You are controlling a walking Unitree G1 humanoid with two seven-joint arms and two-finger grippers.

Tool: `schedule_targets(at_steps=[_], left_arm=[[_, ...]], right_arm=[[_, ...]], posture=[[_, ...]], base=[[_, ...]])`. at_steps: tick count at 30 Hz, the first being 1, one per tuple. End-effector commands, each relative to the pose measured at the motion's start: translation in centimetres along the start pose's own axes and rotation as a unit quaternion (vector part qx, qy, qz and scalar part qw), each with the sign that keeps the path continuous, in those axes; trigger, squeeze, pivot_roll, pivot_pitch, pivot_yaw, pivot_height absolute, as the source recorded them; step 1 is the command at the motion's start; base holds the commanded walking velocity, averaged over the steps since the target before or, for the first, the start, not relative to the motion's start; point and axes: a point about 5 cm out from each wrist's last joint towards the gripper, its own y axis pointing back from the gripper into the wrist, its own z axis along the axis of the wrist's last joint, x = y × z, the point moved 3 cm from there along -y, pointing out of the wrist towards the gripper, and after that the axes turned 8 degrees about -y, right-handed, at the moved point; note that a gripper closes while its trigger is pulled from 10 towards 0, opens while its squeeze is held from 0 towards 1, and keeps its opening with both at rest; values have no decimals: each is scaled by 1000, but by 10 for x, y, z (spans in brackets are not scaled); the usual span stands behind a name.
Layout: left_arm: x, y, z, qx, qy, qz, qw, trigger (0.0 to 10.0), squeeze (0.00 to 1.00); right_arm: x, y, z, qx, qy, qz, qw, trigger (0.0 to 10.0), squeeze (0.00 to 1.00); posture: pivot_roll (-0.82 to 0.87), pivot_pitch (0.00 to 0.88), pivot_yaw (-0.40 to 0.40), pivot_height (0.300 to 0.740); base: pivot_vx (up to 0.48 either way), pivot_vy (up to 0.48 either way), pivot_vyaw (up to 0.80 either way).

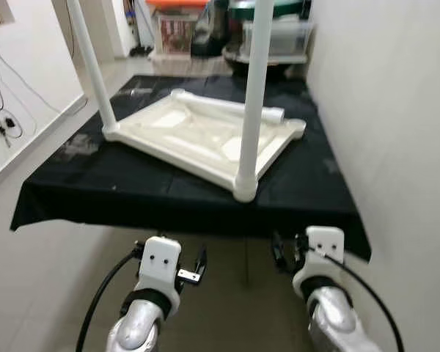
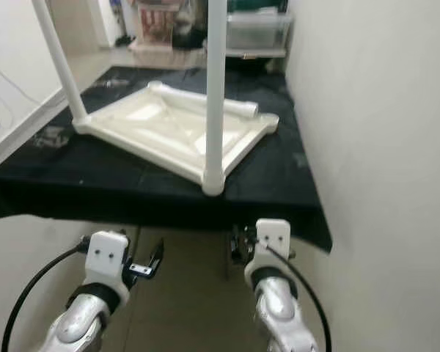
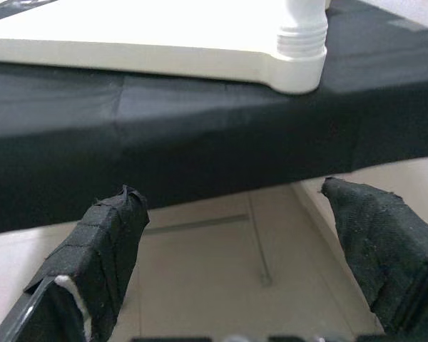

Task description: Building children table

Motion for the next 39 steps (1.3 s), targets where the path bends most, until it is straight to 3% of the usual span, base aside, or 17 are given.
schedule_targets(at_steps=[1,7,22,36,39], left_arm=[[0,1,-5,13,-7,2,1000,10000,0],[0,1,-5,14,-6,1,1000,10000,0],[0,1,-5,14,-8,-1,1000,10000,0],[-1,2,-5,8,-9,4,1000,10000,0],[-1,2,-3,2,-8,7,1000,10000,0]], right_arm=[[0,1,-6,14,6,-2,1000,10000,0],[0,1,-6,14,7,-2,1000,10000,0],[1,1,-6,14,10,-1,1000,10000,0],[11,4,-7,10,38,37,999,10000,0],[16,5,-5,3,49,53,997,10000,0]], posture=[[64,73,1,740],[65,75,3,740],[62,71,5,740],[56,41,-6,740],[56,38,-7,740]], base=[[-285,0,0],[-273,0,0],[0,0,0],[0,0,-766],[0,0,0]])
